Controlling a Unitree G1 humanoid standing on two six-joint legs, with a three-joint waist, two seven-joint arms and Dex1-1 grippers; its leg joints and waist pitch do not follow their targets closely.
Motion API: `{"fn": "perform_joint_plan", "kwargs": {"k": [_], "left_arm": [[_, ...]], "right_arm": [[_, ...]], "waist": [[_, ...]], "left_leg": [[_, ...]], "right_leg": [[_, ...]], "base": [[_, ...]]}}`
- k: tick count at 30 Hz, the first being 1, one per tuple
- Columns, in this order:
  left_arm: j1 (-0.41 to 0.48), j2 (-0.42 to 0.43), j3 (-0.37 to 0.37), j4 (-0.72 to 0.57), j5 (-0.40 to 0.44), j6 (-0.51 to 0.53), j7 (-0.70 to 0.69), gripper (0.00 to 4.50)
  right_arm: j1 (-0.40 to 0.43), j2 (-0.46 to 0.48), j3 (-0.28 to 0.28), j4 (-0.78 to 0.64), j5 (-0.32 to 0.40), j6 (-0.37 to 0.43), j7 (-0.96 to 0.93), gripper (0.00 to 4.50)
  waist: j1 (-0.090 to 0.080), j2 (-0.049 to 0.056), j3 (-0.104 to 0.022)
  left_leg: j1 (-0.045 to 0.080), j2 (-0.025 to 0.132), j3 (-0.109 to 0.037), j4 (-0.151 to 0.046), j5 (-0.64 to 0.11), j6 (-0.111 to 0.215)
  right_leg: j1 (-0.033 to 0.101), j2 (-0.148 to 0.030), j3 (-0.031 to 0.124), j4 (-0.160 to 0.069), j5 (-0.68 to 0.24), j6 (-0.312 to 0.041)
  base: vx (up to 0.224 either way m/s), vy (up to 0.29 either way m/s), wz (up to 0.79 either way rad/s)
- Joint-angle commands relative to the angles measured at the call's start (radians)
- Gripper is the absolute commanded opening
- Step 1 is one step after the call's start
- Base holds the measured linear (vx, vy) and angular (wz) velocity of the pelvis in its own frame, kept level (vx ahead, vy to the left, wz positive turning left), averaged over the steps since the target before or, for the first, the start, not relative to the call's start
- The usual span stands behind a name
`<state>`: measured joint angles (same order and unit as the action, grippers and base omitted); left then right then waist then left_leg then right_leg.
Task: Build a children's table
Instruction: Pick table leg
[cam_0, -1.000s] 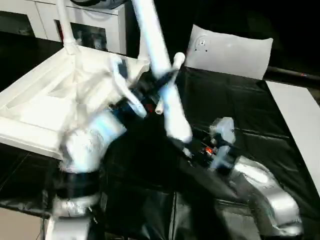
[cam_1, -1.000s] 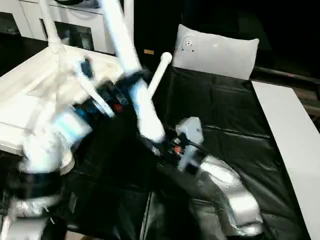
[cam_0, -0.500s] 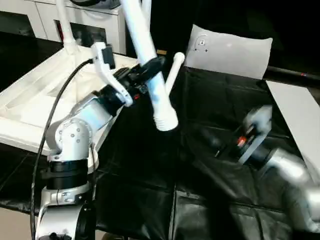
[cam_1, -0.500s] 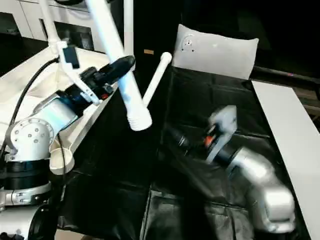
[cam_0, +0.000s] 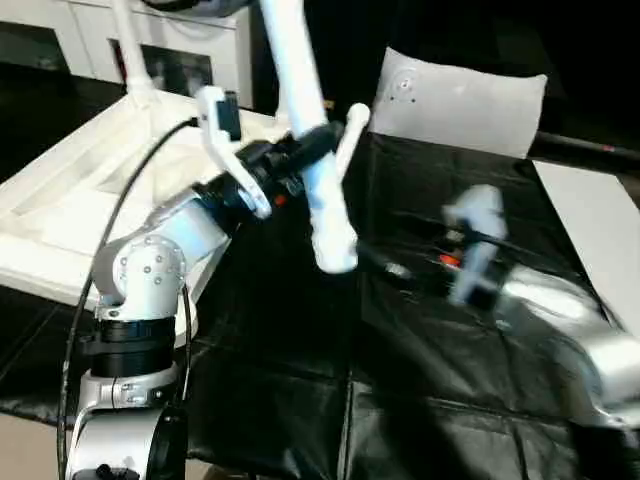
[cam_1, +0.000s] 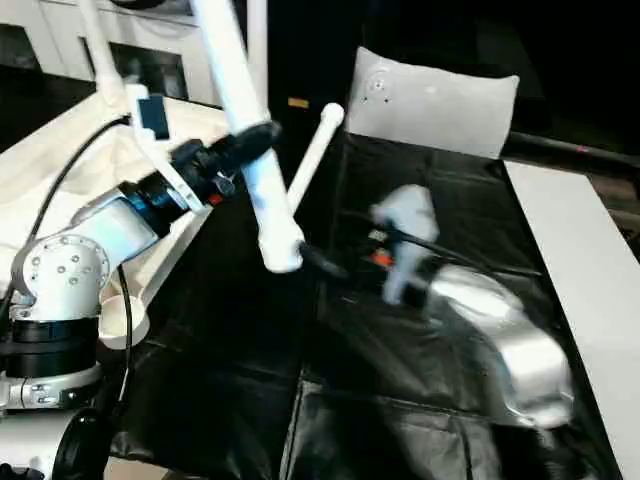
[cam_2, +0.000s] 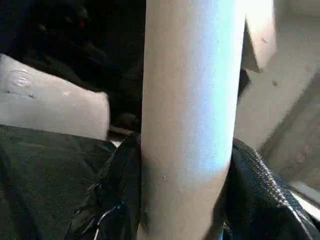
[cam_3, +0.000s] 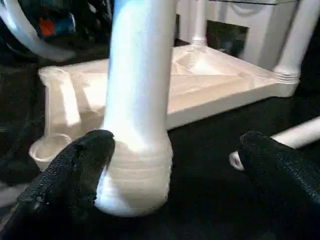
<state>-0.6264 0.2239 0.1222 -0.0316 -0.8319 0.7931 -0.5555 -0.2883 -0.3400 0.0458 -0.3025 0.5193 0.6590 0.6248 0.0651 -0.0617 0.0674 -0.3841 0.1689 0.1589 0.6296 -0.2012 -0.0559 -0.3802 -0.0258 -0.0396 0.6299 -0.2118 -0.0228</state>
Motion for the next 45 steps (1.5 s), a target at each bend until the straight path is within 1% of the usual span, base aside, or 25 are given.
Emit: {"fn": "perform_joint_plan", "kwargs": {"k": [1,2,3,4,6,7,8,9,10,12,14,15,16,18,20,21,22,23,24,25,27,30,32,37,45], "left_arm": [[0.000,0.018,-0.034,-0.043,-0.031,0.030,-0.082,1.90],[0.003,0.043,-0.044,-0.044,-0.046,0.046,-0.137,1.90],[0.002,0.061,-0.052,-0.041,-0.050,0.053,-0.175,1.90],[0.001,0.074,-0.059,-0.039,-0.051,0.055,-0.206,1.90],[-0.011,0.095,-0.065,-0.031,-0.068,0.062,-0.280,1.90],[-0.029,0.106,-0.064,-0.022,-0.092,0.076,-0.339,1.90],[-0.035,0.110,-0.064,-0.019,-0.101,0.081,-0.360,1.90],[-0.046,0.117,-0.065,-0.012,-0.115,0.089,-0.388,1.89],[-0.057,0.124,-0.070,-0.007,-0.124,0.095,-0.416,1.89],[-0.075,0.136,-0.081,-0.002,-0.142,0.108,-0.471,1.89],[-0.090,0.138,-0.089,0.005,-0.152,0.115,-0.505,1.89],[-0.098,0.139,-0.097,0.008,-0.156,0.120,-0.521,1.89],[-0.104,0.140,-0.106,0.008,-0.153,0.123,-0.539,1.89],[-0.107,0.141,-0.113,0.008,-0.150,0.124,-0.551,1.89],[-0.113,0.141,-0.145,0.020,-0.113,0.105,-0.575,1.89],[-0.113,0.141,-0.152,0.022,-0.103,0.098,-0.580,1.89],[-0.113,0.141,-0.156,0.024,-0.096,0.094,-0.581,1.89],[-0.113,0.139,-0.158,0.027,-0.092,0.091,-0.581,1.89],[-0.115,0.134,-0.157,0.032,-0.088,0.089,-0.583,1.89],[-0.116,0.133,-0.157,0.033,-0.087,0.089,-0.585,1.89],[-0.118,0.131,-0.157,0.038,-0.084,0.086,-0.591,1.89],[-0.120,0.130,-0.164,0.042,-0.078,0.077,-0.601,1.89],[-0.120,0.129,-0.170,0.045,-0.073,0.069,-0.609,1.89],[-0.118,0.121,-0.179,0.047,-0.055,0.059,-0.620,1.89],[-0.115,0.117,-0.179,0.053,-0.030,0.036,-0.606,1.89]], "right_arm": [[-0.020,-0.001,-0.027,-0.006,0.059,0.045,0.013,4.50],[-0.035,0.000,-0.045,-0.006,0.105,0.078,0.030,4.50],[-0.043,-0.007,-0.050,-0.006,0.131,0.096,0.053,4.50],[-0.050,-0.015,-0.050,-0.006,0.148,0.109,0.075,4.50],[-0.059,-0.055,-0.033,-0.001,0.172,0.128,0.156,4.50],[-0.066,-0.092,-0.014,0.006,0.188,0.143,0.229,4.50],[-0.069,-0.105,-0.008,0.009,0.194,0.148,0.256,4.50],[-0.075,-0.122,0.003,0.014,0.201,0.154,0.288,4.32],[-0.083,-0.135,0.013,0.022,0.206,0.160,0.314,4.21],[-0.100,-0.149,0.027,0.044,0.214,0.176,0.342,4.11],[-0.118,-0.151,0.039,0.069,0.213,0.177,0.358,4.03],[-0.129,-0.152,0.049,0.087,0.210,0.177,0.372,3.76],[-0.137,-0.153,0.057,0.102,0.207,0.174,0.385,3.70],[-0.141,-0.154,0.063,0.110,0.205,0.173,0.394,3.66],[-0.156,-0.141,0.064,0.132,0.245,0.195,0.439,3.42],[-0.160,-0.135,0.062,0.135,0.256,0.202,0.445,3.42],[-0.161,-0.131,0.061,0.135,0.262,0.206,0.446,3.30],[-0.162,-0.126,0.061,0.134,0.267,0.210,0.445,3.21],[-0.163,-0.119,0.071,0.136,0.265,0.206,0.442,3.05],[-0.162,-0.116,0.078,0.137,0.261,0.203,0.440,2.95],[-0.163,-0.111,0.088,0.143,0.255,0.198,0.440,2.77],[-0.165,-0.103,0.096,0.149,0.252,0.196,0.441,2.60],[-0.165,-0.096,0.096,0.152,0.256,0.201,0.445,2.33],[-0.159,-0.089,0.096,0.151,0.261,0.204,0.446,2.10],[-0.145,-0.086,0.098,0.151,0.255,0.195,0.446,2.04]], "waist": [[0.003,0.011,-0.063],[0.003,0.011,-0.063],[0.004,0.014,-0.063],[0.003,0.014,-0.063],[0.006,0.013,-0.062],[0.010,0.011,-0.063],[0.012,0.010,-0.062],[0.017,0.011,-0.061],[0.018,0.009,-0.062],[0.025,0.009,-0.062],[0.025,0.005,-0.062],[0.026,0.005,-0.062],[0.027,0.005,-0.062],[0.028,0.005,-0.063],[0.028,0.002,-0.064],[0.030,0.003,-0.065],[0.033,0.003,-0.066],[0.032,0.000,-0.066],[0.032,0.000,-0.067],[0.031,-0.003,-0.067],[0.031,0.000,-0.067],[0.031,-0.001,-0.066],[0.031,0.001,-0.066],[0.032,0.001,-0.067],[0.032,-0.003,-0.066]], "left_leg": [[0.023,0.066,-0.020,-0.088,-0.102,-0.015],[0.024,0.063,-0.019,-0.088,-0.102,-0.011],[0.023,0.062,-0.019,-0.089,-0.099,-0.012],[0.024,0.061,-0.018,-0.088,-0.103,-0.013],[0.024,0.063,-0.016,-0.090,-0.112,-0.020],[0.024,0.062,-0.015,-0.088,-0.114,-0.017],[0.022,0.060,-0.015,-0.088,-0.110,-0.015],[0.023,0.062,-0.014,-0.088,-0.108,-0.014],[0.022,0.062,-0.015,-0.088,-0.105,-0.013],[0.023,0.062,-0.014,-0.087,-0.103,-0.008],[0.023,0.064,-0.015,-0.088,-0.103,-0.010],[0.023,0.064,-0.014,-0.088,-0.103,-0.013],[0.024,0.063,-0.014,-0.087,-0.105,-0.013],[0.022,0.064,-0.014,-0.087,-0.101,-0.014],[0.023,0.064,-0.014,-0.087,-0.092,-0.008],[0.021,0.064,-0.014,-0.087,-0.088,-0.005],[0.023,0.065,-0.014,-0.086,-0.080,-0.004],[0.022,0.065,-0.014,-0.086,-0.077,-0.004],[0.022,0.066,-0.014,-0.087,-0.072,-0.005],[0.021,0.065,-0.013,-0.086,-0.071,-0.006],[0.022,0.064,-0.013,-0.086,-0.073,-0.007],[0.022,0.064,-0.013,-0.086,-0.076,-0.010],[0.021,0.064,-0.013,-0.086,-0.076,-0.010],[0.021,0.065,-0.014,-0.087,-0.072,-0.011],[0.022,0.065,-0.013,-0.087,-0.079,-0.009]], "right_leg": [[0.039,-0.113,0.056,-0.072,-0.144,-0.166],[0.039,-0.112,0.056,-0.074,-0.145,-0.166],[0.040,-0.112,0.056,-0.072,-0.149,-0.165],[0.039,-0.112,0.056,-0.075,-0.154,-0.164],[0.039,-0.112,0.056,-0.077,-0.167,-0.162],[0.043,-0.113,0.056,-0.078,-0.175,-0.160],[0.045,-0.112,0.056,-0.077,-0.179,-0.158],[0.042,-0.114,0.057,-0.078,-0.180,-0.158],[0.043,-0.115,0.057,-0.078,-0.181,-0.158],[0.041,-0.116,0.056,-0.078,-0.193,-0.168],[0.041,-0.116,0.054,-0.077,-0.201,-0.168],[0.040,-0.118,0.055,-0.078,-0.210,-0.167],[0.039,-0.117,0.054,-0.078,-0.216,-0.168],[0.041,-0.118,0.055,-0.078,-0.220,-0.165],[0.041,-0.117,0.053,-0.077,-0.205,-0.166],[0.042,-0.119,0.054,-0.077,-0.199,-0.168],[0.041,-0.118,0.053,-0.074,-0.187,-0.170],[0.041,-0.117,0.053,-0.074,-0.181,-0.172],[0.042,-0.118,0.052,-0.072,-0.171,-0.174],[0.043,-0.120,0.052,-0.073,-0.169,-0.177],[0.042,-0.120,0.053,-0.074,-0.176,-0.176],[0.042,-0.119,0.052,-0.075,-0.190,-0.169],[0.042,-0.119,0.052,-0.075,-0.190,-0.168],[0.043,-0.118,0.052,-0.073,-0.176,-0.171],[0.042,-0.120,0.052,-0.075,-0.192,-0.169]], "base": [[0.000,0.000,0.00],[0.000,0.000,0.00],[0.000,0.000,0.00],[0.000,0.000,0.00],[0.000,0.000,0.00],[0.000,0.000,0.00],[0.000,0.000,0.00],[0.000,0.000,0.00],[0.000,0.000,0.00],[0.000,0.000,0.00],[0.000,0.000,0.00],[0.000,0.000,0.00],[0.000,0.000,0.00],[0.000,0.000,0.00],[0.000,0.000,0.00],[0.000,0.000,0.00],[0.000,0.000,0.00],[0.000,0.000,0.00],[0.000,0.000,0.00],[0.000,0.000,0.00],[0.000,0.000,0.00],[0.000,0.000,0.00],[0.000,0.000,0.00],[0.000,0.000,0.00],[0.000,0.000,0.00]]}}
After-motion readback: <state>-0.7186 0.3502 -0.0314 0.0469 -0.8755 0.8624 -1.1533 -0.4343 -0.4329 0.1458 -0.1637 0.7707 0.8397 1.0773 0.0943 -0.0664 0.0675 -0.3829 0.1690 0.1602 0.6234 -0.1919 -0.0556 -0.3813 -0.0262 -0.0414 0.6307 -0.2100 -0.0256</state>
